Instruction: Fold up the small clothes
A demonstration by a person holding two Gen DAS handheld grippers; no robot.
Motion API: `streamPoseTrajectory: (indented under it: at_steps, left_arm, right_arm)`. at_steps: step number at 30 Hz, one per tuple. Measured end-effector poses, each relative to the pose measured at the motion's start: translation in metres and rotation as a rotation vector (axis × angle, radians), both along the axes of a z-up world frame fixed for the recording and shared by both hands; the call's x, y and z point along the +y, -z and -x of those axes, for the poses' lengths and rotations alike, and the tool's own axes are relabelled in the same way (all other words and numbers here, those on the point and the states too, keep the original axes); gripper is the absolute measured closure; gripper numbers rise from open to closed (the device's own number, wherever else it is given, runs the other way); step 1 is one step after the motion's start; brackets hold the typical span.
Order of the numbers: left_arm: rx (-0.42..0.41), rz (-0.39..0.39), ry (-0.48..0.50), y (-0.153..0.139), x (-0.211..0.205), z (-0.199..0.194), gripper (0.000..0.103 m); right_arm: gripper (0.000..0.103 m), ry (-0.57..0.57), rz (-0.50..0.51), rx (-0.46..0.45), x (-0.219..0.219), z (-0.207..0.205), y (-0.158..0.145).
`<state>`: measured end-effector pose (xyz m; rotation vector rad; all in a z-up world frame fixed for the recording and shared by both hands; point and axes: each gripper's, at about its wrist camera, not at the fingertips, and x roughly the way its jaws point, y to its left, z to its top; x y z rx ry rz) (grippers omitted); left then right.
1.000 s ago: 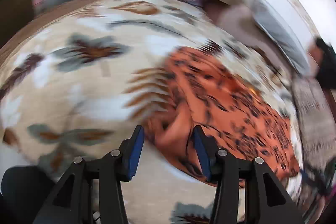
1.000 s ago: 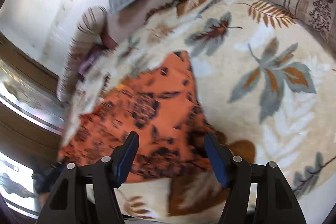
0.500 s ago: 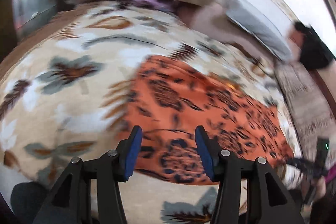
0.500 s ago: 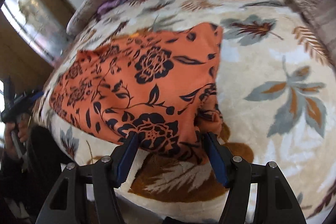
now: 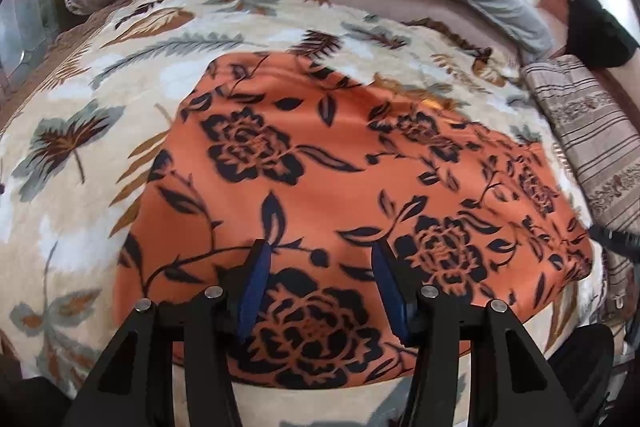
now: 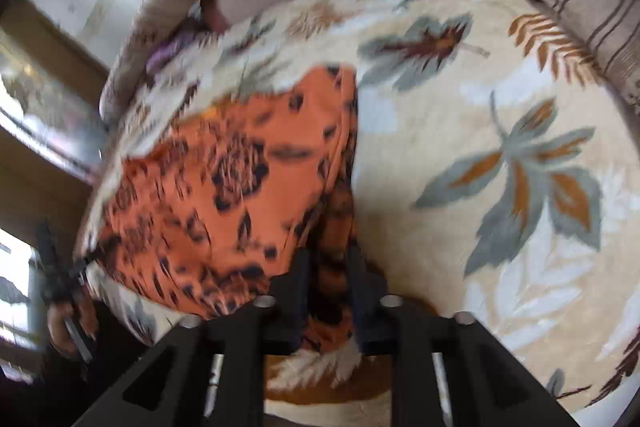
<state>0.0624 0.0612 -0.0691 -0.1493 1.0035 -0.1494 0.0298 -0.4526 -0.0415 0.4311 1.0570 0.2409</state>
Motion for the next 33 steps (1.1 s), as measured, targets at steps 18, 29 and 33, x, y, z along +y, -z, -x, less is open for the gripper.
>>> streamPoseTrajectory:
  at_steps: [18, 29, 33]
  left_arm:
    - [-0.015, -0.019, 0.032, 0.008, -0.002, -0.006, 0.045]
    - [-0.035, -0.119, 0.102, 0.025, -0.038, -0.016, 0.036]
    - [-0.014, -0.084, 0.090, 0.021, -0.034, -0.015, 0.036]
  right_arm:
    - [0.097, 0.006, 0.246, -0.062, 0.049, -0.125, -0.014]
    - [0.086, 0.098, 0.245, 0.055, 0.034, -0.139, 0.027]
    - [0.036, 0.176, 0.280, -0.050, 0.023, -0.098, -0.022]
